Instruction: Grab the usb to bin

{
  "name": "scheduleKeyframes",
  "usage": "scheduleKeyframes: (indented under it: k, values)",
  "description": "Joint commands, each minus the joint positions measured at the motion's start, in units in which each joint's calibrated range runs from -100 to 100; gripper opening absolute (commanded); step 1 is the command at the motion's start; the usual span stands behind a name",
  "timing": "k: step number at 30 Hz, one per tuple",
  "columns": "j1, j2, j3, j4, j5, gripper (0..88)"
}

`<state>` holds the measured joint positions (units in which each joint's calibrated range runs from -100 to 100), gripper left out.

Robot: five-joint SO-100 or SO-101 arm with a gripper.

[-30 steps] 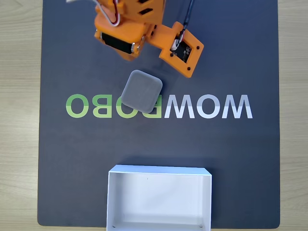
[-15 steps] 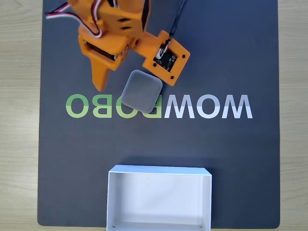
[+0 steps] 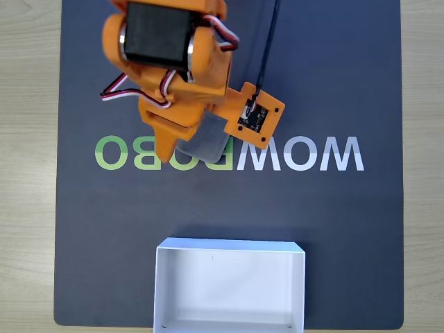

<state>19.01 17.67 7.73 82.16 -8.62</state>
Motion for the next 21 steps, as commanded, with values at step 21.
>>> scheduleKeyframes:
  k: [21]
  values:
    - [-5.12,11.11,-4.29,-3.98,-1.94,50.1]
